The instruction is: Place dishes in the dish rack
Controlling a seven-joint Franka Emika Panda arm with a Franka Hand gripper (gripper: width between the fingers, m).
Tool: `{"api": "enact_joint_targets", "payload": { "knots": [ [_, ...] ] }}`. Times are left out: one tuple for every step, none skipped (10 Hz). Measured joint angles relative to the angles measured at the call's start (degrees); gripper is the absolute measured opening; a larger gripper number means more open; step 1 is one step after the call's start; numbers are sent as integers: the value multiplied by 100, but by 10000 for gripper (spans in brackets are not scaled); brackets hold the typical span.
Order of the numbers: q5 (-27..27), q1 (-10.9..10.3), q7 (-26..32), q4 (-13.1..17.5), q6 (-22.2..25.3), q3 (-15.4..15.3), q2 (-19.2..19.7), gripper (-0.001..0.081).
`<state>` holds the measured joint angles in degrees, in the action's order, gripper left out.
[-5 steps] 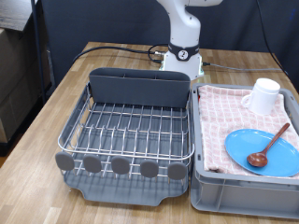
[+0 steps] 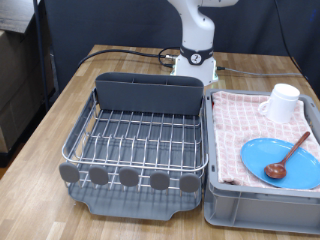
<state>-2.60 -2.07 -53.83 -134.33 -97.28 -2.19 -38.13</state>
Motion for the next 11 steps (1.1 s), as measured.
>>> {"api": "enact_joint_targets", "payload": {
  "knots": [
    [-61, -8, -276, 1, -227, -143, 146, 803],
    [-118, -7, -647, 4, -448, -311, 286, 803],
    [-175, -6, -1070, 26, -617, -482, 438, 803],
    [-224, -8, -1433, 57, -814, -635, 602, 803],
    [-264, -7, -1760, 103, -988, -770, 783, 803],
    [-277, -6, -2080, 196, -1094, -897, 987, 803],
    [-277, -6, -2363, 333, -1127, -1025, 1207, 803],
    [-270, -6, -2583, 494, -1126, -1141, 1443, 803],
    [-266, -6, -2767, 662, -1123, -1237, 1689, 803],
    [-248, -5, -2920, 825, -1123, -1312, 1927, 803],
    [-224, -5, -3020, 980, -1148, -1374, 2145, 803]
  ]
}}
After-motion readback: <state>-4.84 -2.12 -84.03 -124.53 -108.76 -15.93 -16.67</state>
